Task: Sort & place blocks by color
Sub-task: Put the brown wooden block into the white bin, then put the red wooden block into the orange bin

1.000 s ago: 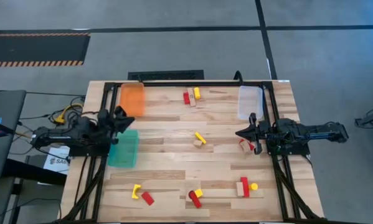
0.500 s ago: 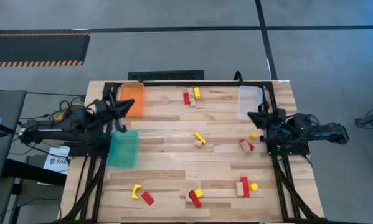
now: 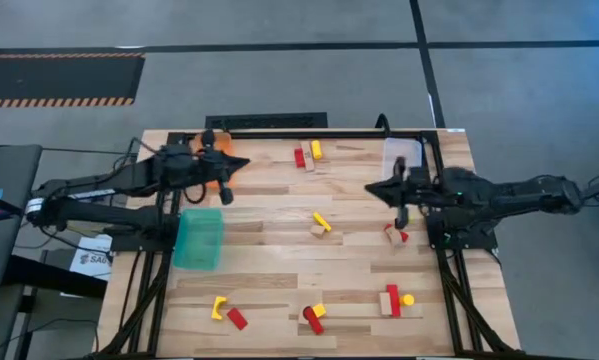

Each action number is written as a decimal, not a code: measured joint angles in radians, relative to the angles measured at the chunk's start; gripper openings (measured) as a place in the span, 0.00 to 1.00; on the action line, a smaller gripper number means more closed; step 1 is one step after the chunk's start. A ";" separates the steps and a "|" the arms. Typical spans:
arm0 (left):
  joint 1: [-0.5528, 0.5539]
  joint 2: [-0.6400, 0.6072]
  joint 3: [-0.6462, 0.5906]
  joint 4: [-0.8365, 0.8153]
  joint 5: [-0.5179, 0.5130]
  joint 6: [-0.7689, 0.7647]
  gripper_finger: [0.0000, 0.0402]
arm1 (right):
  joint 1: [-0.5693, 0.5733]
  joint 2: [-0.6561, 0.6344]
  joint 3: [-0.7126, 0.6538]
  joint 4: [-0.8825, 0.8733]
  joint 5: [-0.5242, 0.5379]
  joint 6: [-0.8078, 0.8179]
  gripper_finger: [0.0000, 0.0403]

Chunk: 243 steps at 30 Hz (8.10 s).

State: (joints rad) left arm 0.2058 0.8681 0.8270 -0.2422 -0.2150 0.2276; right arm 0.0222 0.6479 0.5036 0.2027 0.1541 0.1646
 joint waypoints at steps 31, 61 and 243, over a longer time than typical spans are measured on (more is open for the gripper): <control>0.001 0.232 0.048 0.170 -0.125 -0.130 0.88 | -0.006 0.699 0.410 -1.388 -0.257 0.857 0.87; 0.001 0.232 0.047 0.143 -0.122 -0.163 0.89 | -0.019 0.698 0.167 -1.130 -0.233 0.935 0.37; 0.055 0.907 0.037 0.757 0.533 -1.583 0.27 | -0.155 0.994 0.648 -0.636 -0.153 -0.061 0.16</control>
State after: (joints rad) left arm 0.2609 1.7752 0.8639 0.5147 0.3183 -1.3552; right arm -0.1326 1.6421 1.1519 -0.4337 0.0010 0.1036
